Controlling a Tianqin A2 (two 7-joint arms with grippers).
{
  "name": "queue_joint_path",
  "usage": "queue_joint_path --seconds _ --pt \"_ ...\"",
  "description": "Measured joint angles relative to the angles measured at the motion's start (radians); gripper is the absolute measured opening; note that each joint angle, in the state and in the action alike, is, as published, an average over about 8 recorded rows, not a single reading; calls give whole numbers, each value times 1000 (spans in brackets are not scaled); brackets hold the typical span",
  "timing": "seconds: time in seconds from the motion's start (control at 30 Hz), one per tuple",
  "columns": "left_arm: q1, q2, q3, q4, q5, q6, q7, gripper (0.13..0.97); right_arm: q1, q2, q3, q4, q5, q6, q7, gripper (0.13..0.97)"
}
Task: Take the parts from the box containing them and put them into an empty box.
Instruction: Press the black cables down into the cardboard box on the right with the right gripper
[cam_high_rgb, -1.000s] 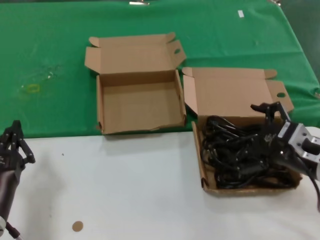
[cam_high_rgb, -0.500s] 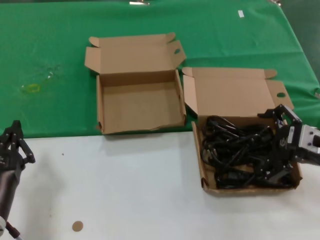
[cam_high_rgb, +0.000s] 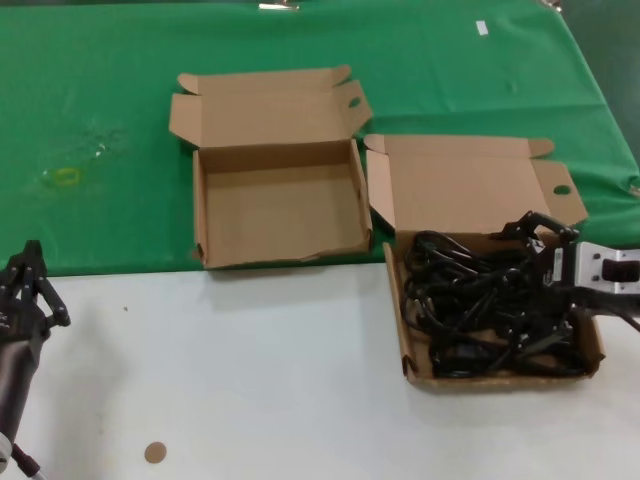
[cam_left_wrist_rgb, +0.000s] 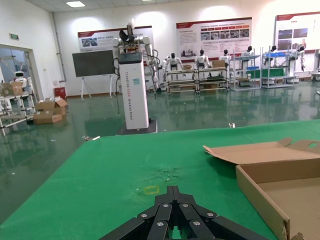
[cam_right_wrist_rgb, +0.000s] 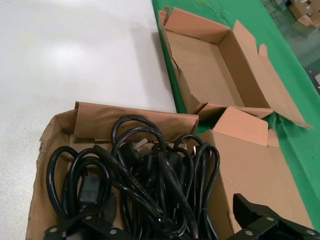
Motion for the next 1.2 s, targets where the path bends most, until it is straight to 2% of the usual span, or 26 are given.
queue_joint_path --seconds 0.07,0.33,0.47,0.73,0.77,1.03,1.2 --pt "0 0 0 0 0 0 0 144 3 -13 9 -2 -19 -17 2 859" --pt "0 0 0 0 0 0 0 144 -3 -41 47 2 -78 -74 7 700" --pt "0 0 0 0 0 0 0 144 -11 -48 66 8 -98 -94 10 700" --pt "0 0 0 0 0 0 -1 144 -28 -55 99 21 -127 -122 17 480" --pt "0 0 0 0 0 0 -1 144 -30 -55 103 22 -130 -124 17 480" --pt "0 0 0 0 0 0 0 144 -50 -54 133 35 -145 -140 19 303" --pt "0 0 0 0 0 0 0 144 -63 -50 149 51 -151 -148 21 251"
